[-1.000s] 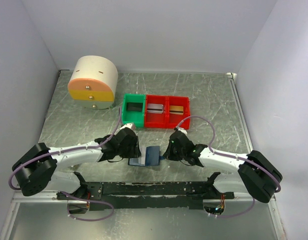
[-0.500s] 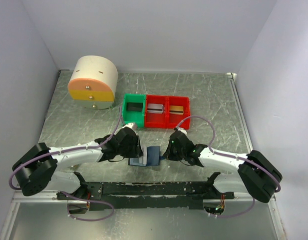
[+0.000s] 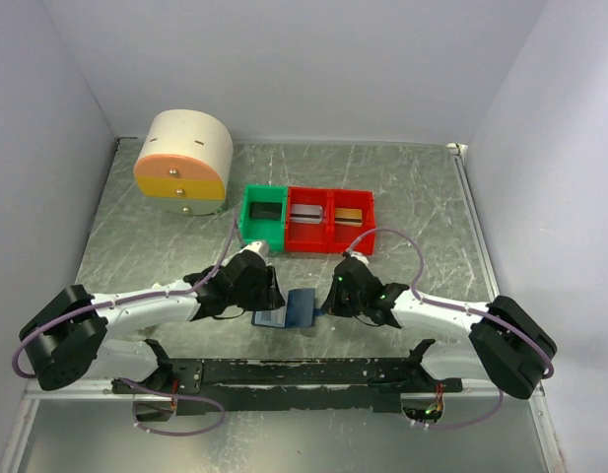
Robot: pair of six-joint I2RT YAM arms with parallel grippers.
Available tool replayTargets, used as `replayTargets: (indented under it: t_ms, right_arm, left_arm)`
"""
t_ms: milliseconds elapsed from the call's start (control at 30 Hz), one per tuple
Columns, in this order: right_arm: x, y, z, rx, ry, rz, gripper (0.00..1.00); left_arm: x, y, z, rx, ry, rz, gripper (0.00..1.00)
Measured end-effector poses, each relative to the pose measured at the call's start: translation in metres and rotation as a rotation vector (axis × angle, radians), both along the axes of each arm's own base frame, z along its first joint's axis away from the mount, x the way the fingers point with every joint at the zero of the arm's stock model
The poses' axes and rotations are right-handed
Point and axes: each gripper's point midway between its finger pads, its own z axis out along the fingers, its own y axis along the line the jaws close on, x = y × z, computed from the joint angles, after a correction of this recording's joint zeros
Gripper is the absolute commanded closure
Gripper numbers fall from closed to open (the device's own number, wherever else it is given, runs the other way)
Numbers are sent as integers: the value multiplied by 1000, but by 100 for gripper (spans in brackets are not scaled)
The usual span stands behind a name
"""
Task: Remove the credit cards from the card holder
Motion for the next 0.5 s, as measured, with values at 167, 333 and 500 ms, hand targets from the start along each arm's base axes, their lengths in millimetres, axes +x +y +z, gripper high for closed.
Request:
replayTargets:
  t_ms: [167, 333, 500]
  right_arm:
    - [4, -10, 6, -71, -10, -14, 63]
    - [18, -17, 45, -102, -100, -28, 56]
    - [31, 2, 106, 13, -222, 14, 55]
  left_arm:
    - [1, 10, -3, 39, -4, 24, 42]
    - [5, 18, 8, 46, -43, 59, 40]
    - [13, 28, 28, 31, -115, 109, 41]
